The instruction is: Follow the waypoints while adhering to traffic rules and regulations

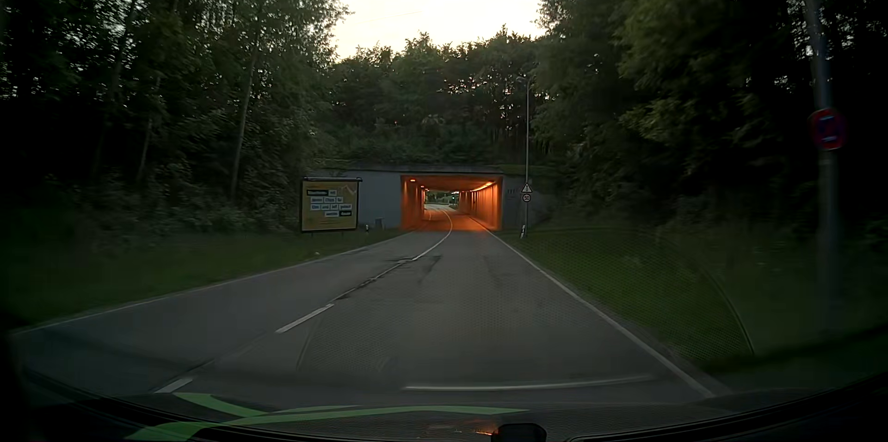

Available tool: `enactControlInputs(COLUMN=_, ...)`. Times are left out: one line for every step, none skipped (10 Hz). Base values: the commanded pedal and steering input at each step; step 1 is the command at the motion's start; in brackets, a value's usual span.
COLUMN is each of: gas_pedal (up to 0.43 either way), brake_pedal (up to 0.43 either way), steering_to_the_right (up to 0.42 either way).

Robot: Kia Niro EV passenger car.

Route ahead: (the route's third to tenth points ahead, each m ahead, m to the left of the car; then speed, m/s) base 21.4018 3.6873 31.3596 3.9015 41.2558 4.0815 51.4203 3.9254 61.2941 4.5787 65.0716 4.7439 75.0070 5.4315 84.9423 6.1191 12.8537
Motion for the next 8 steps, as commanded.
enactControlInputs(gas_pedal=0.059, brake_pedal=0.000, steering_to_the_right=-0.004)
enactControlInputs(gas_pedal=0.059, brake_pedal=0.000, steering_to_the_right=-0.002)
enactControlInputs(gas_pedal=0.059, brake_pedal=0.000, steering_to_the_right=-0.001)
enactControlInputs(gas_pedal=0.059, brake_pedal=0.000, steering_to_the_right=0.000)
enactControlInputs(gas_pedal=0.059, brake_pedal=0.000, steering_to_the_right=0.000)
enactControlInputs(gas_pedal=0.059, brake_pedal=0.000, steering_to_the_right=0.000)
enactControlInputs(gas_pedal=0.059, brake_pedal=0.000, steering_to_the_right=-0.001)
enactControlInputs(gas_pedal=0.059, brake_pedal=0.000, steering_to_the_right=-0.001)
